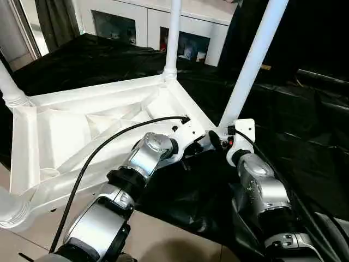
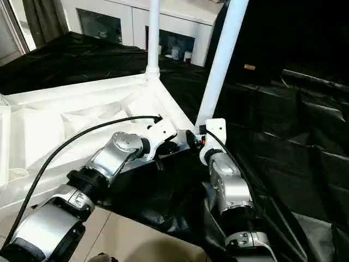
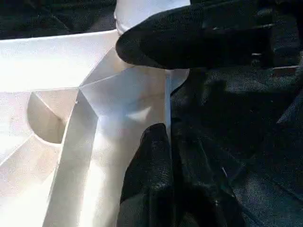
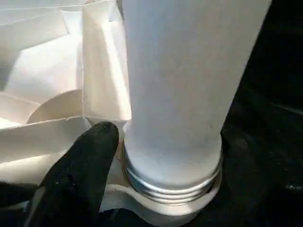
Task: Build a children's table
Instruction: Rotate leg to tighten
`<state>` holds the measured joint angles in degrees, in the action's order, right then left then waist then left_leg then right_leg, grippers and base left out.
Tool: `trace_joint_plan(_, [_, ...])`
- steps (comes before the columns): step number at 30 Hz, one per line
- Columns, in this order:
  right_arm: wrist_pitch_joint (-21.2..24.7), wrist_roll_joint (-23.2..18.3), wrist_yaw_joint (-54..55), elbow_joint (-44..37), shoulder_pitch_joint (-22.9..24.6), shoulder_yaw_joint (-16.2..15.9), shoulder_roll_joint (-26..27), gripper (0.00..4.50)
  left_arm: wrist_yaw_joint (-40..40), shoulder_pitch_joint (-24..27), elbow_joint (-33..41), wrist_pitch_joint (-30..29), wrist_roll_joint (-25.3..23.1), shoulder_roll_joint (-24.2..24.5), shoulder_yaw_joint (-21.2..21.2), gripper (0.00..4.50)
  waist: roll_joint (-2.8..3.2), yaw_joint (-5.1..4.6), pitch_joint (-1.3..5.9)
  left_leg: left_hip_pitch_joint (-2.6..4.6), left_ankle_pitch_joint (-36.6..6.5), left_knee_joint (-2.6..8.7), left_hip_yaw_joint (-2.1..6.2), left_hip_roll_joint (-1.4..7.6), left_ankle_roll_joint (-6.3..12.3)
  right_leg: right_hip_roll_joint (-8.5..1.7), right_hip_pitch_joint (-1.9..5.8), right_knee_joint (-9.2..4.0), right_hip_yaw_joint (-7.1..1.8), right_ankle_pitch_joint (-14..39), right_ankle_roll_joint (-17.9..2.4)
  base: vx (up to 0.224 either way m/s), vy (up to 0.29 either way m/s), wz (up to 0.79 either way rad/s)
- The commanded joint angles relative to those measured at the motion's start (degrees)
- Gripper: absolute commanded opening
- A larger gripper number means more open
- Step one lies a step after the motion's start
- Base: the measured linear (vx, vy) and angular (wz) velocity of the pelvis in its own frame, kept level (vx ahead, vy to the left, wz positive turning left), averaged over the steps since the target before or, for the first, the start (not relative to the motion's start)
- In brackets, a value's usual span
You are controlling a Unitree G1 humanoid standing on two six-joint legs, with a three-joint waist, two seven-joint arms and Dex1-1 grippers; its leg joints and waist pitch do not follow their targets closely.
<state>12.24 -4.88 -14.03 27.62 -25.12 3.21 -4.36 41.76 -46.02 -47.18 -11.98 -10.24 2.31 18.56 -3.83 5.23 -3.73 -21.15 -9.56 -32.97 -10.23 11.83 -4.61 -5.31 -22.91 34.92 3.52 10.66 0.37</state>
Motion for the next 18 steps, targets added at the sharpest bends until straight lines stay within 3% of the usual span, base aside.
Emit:
trace_joint_plan(1, [-0.2, -1.1, -5.5, -1.8, 0.3, -3.6, -0.1, 3.96, 1.9, 0.2, -0.6, 1.7, 0.3, -1.4, 1.8, 0.0, 0.23, -0.11, 3.51, 0.58, -16.4, 4.33, 0.34, 1.17, 0.09, -2.75, 2.27, -5.19, -2.23, 16.3, -8.3, 0.0, 0.0, 0.0])
trace_joint_plan(4, [1.6, -2.1, -17.9, -6.0, 1.9, -6.1, -7.8, 4.07, 7.5, 1.3, 1.6, 3.8, 1.4, 1.9, 1.7, 0.0, 0.03, 0.18, 3.65, 0.32, -13.7, 3.99, 0.23, 1.16, 1.75, -2.72, 2.87, -4.83, -2.25, 12.2, -9.1, 0.0, 0.0, 0.0])
trace_joint_plan(8, [2.8, -4.0, -31.4, -10.8, 3.8, -9.2, -15.3, 4.07, 15.8, 2.7, 4.8, 6.2, 3.3, 6.0, 2.0, 0.0, -0.11, 0.28, 4.07, 0.18, -10.1, 3.55, 0.2, 1.29, 3.5, -2.75, 3.29, -3.93, -2.14, 6.2, -11.9, 0.0, 0.0, 0.0])
trace_joint_plan(9, [2.9, -4.4, -33.8, -11.6, 4.0, -9.5, -16.7, 4.07, 18.0, 3.2, 5.9, 6.7, 3.8, 6.9, 2.1, 0.0, -0.06, 0.12, 3.92, 0.17, -10.0, 3.55, 0.11, 1.32, 4.04, -2.73, 3.06, -3.91, -2.16, 5.5, -12.5, 0.0, 0.0, 0.0])
trace_joint_plan(11, [2.7, -4.5, -37.4, -12.4, 4.1, -10.3, -19.1, 4.07, 24.1, 4.9, 9.6, 7.6, 5.7, 9.6, 2.7, 0.0, -0.15, 0.02, 4.07, 0.11, -9.8, 3.51, 0.14, 1.39, 4.14, -2.86, 3.24, -3.7, -2.17, 5.6, -13.1, 0.0, 0.0, 0.0])
trace_joint_plan(12, [2.5, -4.4, -38.1, -12.5, 4.1, -10.6, -19.7, 4.07, 25.6, 5.4, 10.6, 7.5, 6.2, 10.2, 2.8, 0.0, 0.14, 0.01, 4.03, 0.45, -10.2, 3.56, 0.08, 1.63, 3.97, -2.88, 2.86, -3.7, -2.21, 5.7, -13.7, 0.0, 0.0, 0.0])
trace_joint_plan(15, [2.5, -4.7, -42.3, -13.2, 3.9, -12.2, -21.5, 4.07, 30.7, 7.3, 14.7, 6.9, 7.3, 13.6, 3.8, 0.0, 0.24, 0.03, 4.03, 0.62, -10.9, 3.62, 0.03, 1.76, 3.44, -2.87, 2.76, -3.55, -2.24, 5.9, -14.6, 0.0, 0.0, 0.0])
trace_joint_plan(18, [3.1, -4.9, -46.0, -14.6, 4.3, -13.7, -23.3, 4.07, 33.1, 8.7, 17.2, 6.8, 7.8, 16.1, 4.0, 0.0, 0.29, 0.08, 3.93, 0.74, -12.0, 3.72, 0.04, 1.8, 2.67, -2.84, 2.75, -3.54, -2.25, 6.9, -14.5, 0.0, 0.0, 0.0])
